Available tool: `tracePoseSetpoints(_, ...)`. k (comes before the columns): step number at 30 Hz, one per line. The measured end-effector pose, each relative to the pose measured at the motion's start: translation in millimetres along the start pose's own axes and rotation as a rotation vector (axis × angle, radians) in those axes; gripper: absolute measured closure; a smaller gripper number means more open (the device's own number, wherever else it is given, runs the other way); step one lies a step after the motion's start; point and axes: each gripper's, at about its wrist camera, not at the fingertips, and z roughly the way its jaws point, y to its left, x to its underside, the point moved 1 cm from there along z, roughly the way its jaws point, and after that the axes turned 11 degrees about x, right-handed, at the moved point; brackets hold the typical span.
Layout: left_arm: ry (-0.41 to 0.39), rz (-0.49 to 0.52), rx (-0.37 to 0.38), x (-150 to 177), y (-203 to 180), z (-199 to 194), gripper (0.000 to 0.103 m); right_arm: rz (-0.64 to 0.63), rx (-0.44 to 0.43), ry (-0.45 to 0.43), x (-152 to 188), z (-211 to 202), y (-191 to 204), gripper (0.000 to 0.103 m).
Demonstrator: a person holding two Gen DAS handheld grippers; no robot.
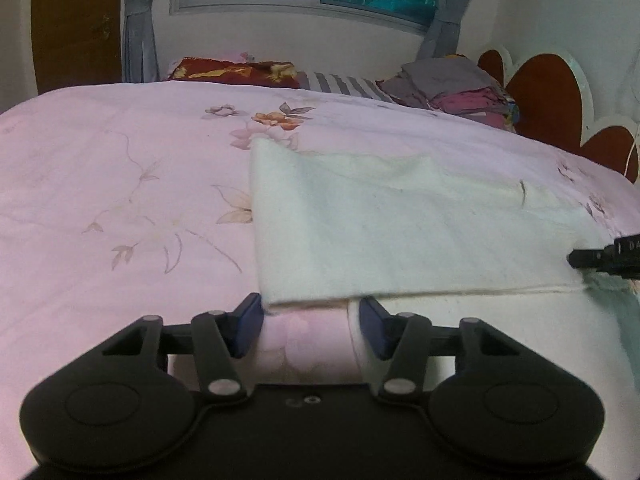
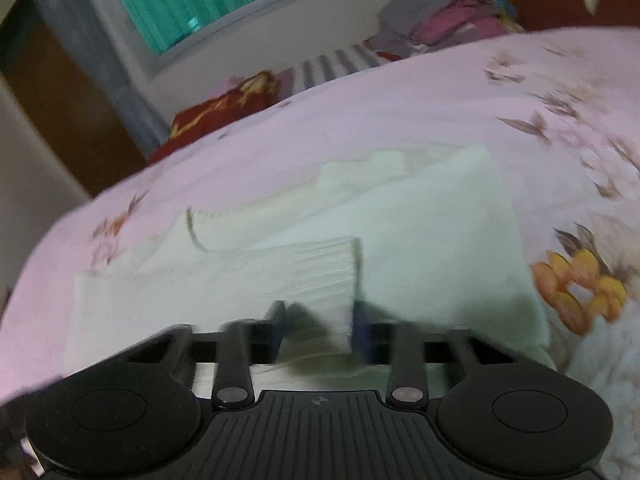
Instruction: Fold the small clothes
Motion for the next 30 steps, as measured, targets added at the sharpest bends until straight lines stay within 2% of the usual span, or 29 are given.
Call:
tracePoseSetpoints(3, 0.006, 0.045, -0.003, -1, -7, 10, 0.051, -0.035, 0.013, -0.016, -1, -1, 7, 0.096)
tracePoseSetpoints(6, 0.007, 0.043, 0.013, -4, -5, 10, 0.051, -0.006, 0.05, -0.109, -9, -19, -4, 0.097)
tracePoseSetpoints(9, 0.011, 0.056, 0.016, -4, -6, 9, 0.052, 0.074, 0.177, -0.17, -15, -33, -35, 0.097)
tracePoseSetpoints(10, 0.012, 0.061, 0.015, -3, -7, 10, 0.052, 0.082, 0.209, -0.153, -15, -31, -47, 0.097)
tracePoseSetpoints(13, 0.012, 0.06, 0.013, -4, -8, 11, 0.052, 0.097, 0.18, -0.109, -11, -27, -65, 0.096)
tracePoseSetpoints(30, 0.039, 0.064, 0.016, -9, -9, 15, 0.052, 0.051, 0.179, -0.122, -5, -40, -62, 0.096)
